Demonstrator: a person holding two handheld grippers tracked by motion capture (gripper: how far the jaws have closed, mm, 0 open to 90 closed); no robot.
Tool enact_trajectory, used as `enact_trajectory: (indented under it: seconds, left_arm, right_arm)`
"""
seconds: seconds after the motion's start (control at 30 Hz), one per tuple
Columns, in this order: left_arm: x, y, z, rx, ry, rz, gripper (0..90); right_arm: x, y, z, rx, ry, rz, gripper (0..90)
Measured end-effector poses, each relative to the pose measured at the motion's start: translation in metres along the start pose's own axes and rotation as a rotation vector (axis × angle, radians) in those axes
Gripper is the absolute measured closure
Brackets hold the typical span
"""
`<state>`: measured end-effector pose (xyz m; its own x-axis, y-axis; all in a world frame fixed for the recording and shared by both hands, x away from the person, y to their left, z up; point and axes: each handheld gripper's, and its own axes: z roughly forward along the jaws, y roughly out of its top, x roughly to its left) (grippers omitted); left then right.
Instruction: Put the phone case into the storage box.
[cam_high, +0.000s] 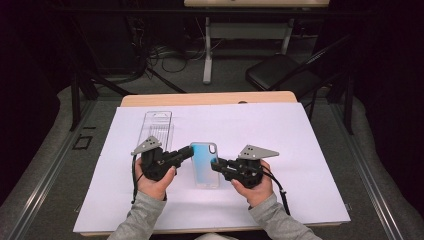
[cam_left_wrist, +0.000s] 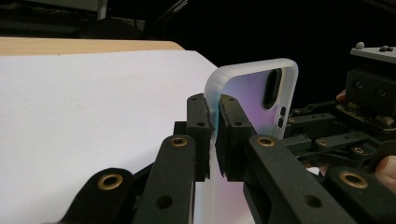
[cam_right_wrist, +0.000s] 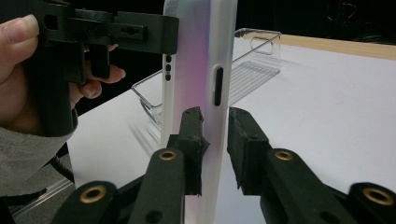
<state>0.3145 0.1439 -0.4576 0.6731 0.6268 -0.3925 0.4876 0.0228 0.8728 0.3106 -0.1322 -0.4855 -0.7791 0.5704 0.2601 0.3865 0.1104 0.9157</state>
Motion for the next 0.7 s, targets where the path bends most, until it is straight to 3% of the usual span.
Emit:
enact_trajectory:
  seconds: [0.23,0.7]
  left_arm:
    - [0.0011,0.0,-0.0003,0.001,0.003,0.002,84.9]
    - [0.0035,-0.0001,-0.0012,-0.005,0.019,-0.001,85.0]
  right_arm:
    - [0.0,0.0002,0.001,-0.009,-0.001,-0.002,59.7]
    - [0.0019,0.0009,0.0037,-0.019,-0.002,-0.033,45.3]
